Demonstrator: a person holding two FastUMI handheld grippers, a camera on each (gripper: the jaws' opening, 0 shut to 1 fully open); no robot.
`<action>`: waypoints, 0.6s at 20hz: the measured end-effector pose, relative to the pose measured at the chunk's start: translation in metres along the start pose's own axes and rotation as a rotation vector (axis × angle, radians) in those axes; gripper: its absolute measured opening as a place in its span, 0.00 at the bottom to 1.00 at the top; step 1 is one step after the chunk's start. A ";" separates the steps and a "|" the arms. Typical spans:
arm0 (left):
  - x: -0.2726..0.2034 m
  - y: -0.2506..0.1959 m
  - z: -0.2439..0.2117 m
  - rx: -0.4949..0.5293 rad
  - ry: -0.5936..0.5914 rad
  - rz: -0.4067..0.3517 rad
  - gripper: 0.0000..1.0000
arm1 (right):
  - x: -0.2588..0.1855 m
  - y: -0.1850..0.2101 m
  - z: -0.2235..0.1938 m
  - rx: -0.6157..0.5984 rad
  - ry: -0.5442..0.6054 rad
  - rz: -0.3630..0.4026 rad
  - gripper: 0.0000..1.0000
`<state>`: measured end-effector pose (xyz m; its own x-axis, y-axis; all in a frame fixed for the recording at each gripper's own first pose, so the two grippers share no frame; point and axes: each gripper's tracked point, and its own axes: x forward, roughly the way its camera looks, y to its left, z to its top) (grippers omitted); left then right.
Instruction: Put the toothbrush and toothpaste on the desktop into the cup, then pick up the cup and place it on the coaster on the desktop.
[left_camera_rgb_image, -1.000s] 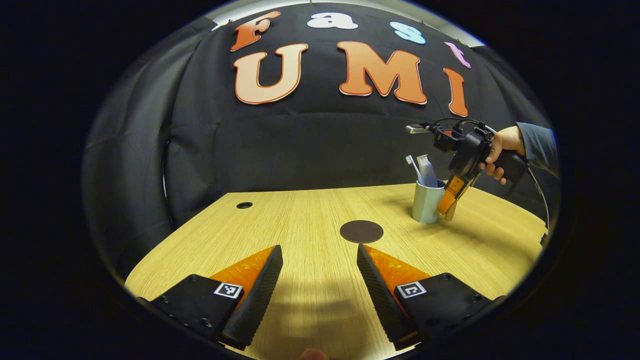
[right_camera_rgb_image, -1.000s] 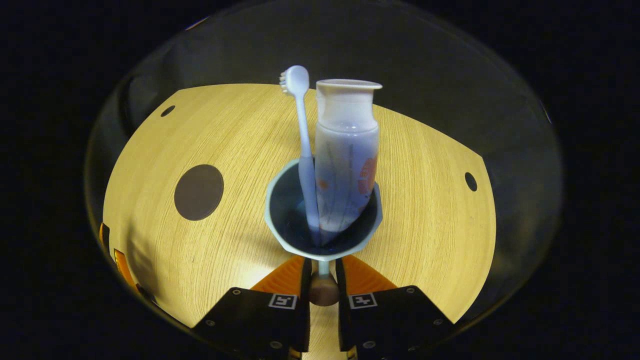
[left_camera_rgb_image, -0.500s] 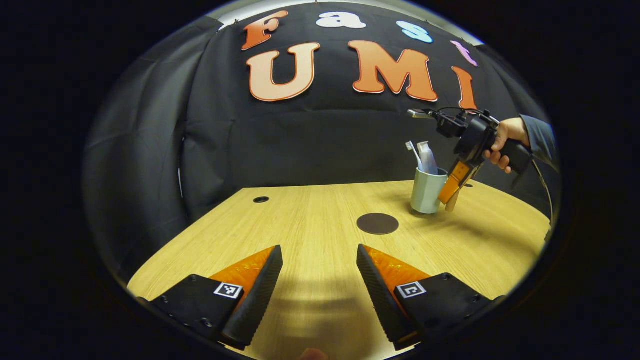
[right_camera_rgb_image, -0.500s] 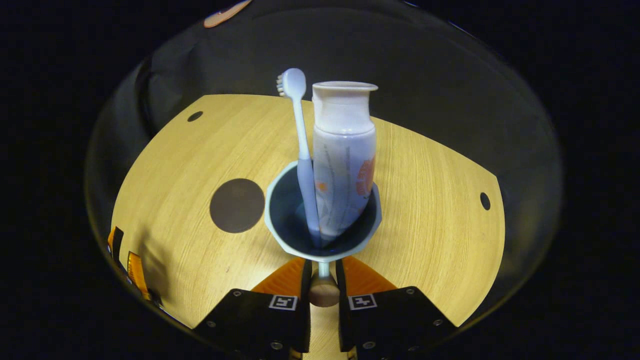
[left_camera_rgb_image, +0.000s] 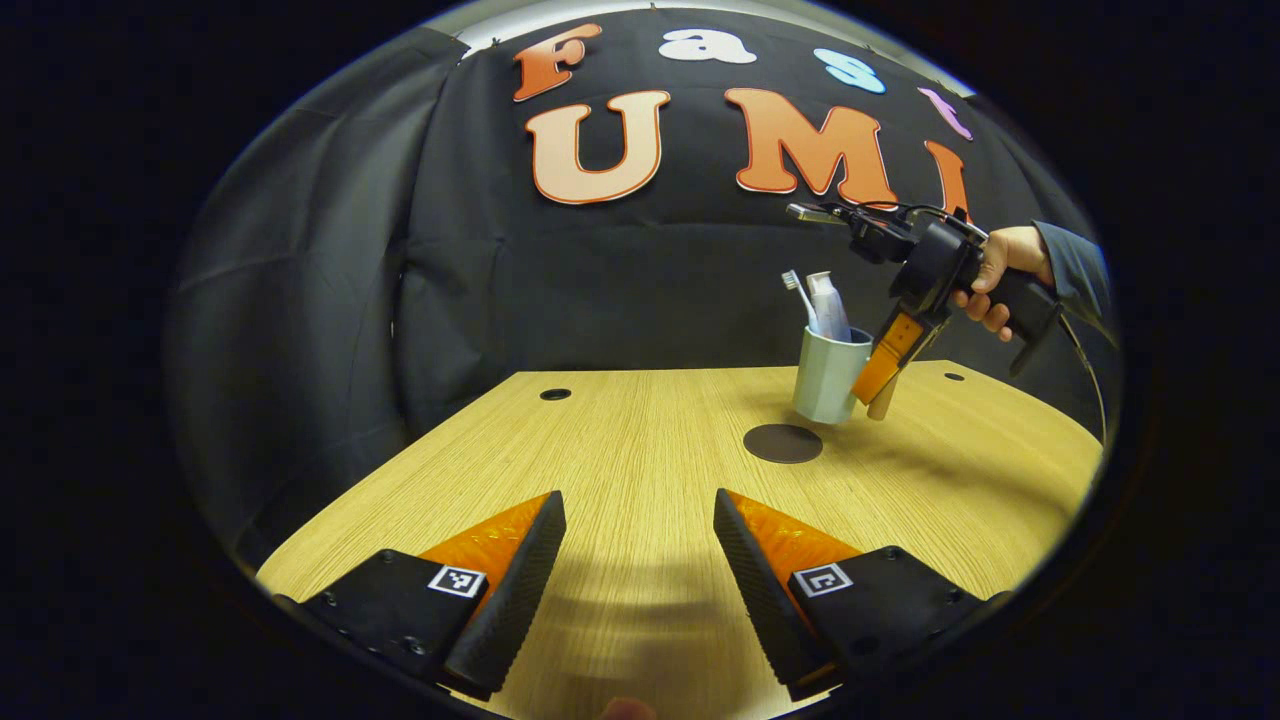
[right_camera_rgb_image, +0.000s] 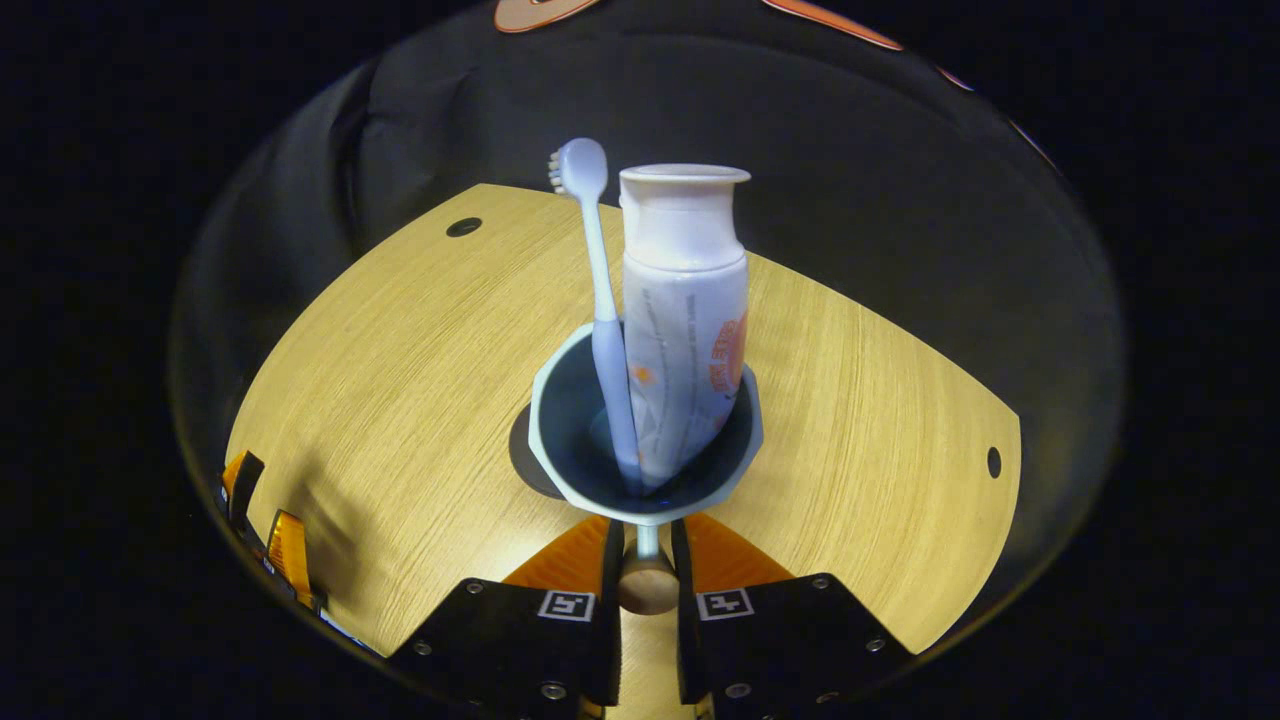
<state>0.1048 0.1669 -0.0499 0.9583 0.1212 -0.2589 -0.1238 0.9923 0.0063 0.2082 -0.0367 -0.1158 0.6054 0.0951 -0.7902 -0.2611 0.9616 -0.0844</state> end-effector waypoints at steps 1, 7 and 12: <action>-0.001 0.003 0.002 0.007 -0.005 0.010 0.96 | 0.000 0.000 0.001 -0.006 0.002 0.007 0.23; -0.008 0.017 0.002 -0.006 -0.016 0.045 0.96 | 0.004 0.004 -0.002 -0.047 0.027 0.026 0.23; -0.011 0.023 -0.009 -0.035 -0.002 0.058 0.96 | 0.005 0.003 -0.003 -0.065 0.041 0.033 0.23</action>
<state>0.0893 0.1881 -0.0554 0.9497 0.1783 -0.2573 -0.1879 0.9821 -0.0127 0.2085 -0.0343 -0.1214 0.5647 0.1148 -0.8172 -0.3296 0.9392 -0.0958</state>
